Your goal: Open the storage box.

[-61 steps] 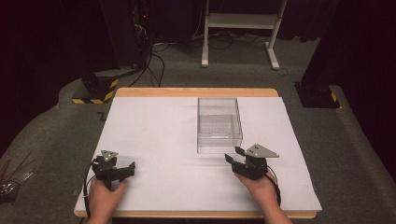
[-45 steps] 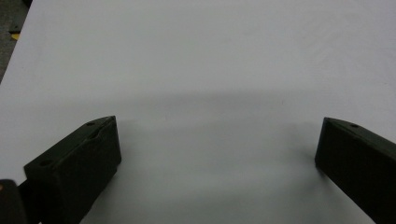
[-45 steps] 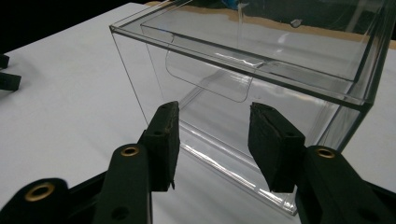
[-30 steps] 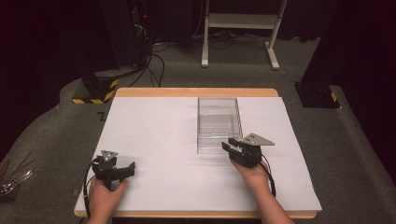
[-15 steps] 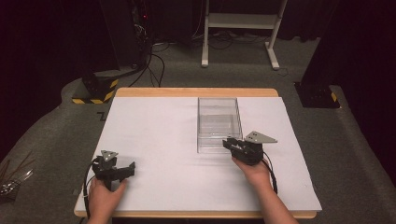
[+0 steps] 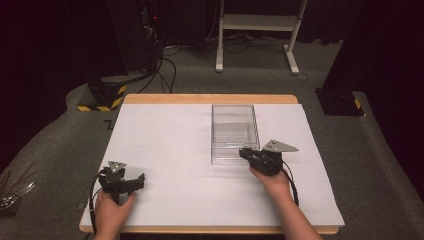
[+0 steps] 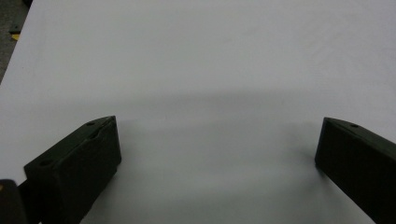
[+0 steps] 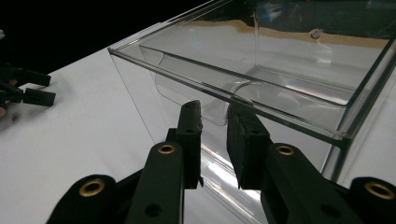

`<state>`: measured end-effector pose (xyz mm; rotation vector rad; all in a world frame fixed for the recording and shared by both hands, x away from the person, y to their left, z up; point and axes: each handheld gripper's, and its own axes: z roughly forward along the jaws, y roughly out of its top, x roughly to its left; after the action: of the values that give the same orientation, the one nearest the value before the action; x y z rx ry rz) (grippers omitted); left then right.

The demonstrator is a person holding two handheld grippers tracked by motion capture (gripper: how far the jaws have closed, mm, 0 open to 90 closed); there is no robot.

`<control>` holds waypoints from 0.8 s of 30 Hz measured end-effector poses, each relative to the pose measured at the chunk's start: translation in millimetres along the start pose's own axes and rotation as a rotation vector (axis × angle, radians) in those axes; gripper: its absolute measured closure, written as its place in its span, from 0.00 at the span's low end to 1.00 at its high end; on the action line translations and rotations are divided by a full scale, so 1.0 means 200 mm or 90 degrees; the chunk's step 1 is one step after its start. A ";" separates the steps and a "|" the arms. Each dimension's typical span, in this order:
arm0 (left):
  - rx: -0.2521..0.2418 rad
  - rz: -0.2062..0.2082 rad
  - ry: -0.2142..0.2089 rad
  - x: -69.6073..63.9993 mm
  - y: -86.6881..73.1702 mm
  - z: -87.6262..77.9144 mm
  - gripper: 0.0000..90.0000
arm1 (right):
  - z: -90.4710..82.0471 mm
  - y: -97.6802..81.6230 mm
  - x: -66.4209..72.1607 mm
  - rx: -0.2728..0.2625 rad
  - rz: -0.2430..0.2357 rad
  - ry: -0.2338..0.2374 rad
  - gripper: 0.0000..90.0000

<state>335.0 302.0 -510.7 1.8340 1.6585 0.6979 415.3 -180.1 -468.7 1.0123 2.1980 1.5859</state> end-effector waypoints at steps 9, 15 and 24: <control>0.000 0.000 0.000 0.00 0.00 0.00 0.00 | 0.01 0.00 -0.02 -0.007 0.002 0.019 0.87; 0.000 0.000 0.000 0.00 0.00 0.00 0.00 | 0.00 -0.01 -0.04 -0.012 0.007 0.043 0.90; 0.000 0.000 0.000 0.00 0.00 0.00 0.00 | -0.01 -0.01 -0.05 -0.013 0.006 0.048 0.92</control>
<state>335.0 302.0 -510.7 1.8343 1.6584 0.6982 420.3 -188.2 -471.9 0.9747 2.2248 1.6729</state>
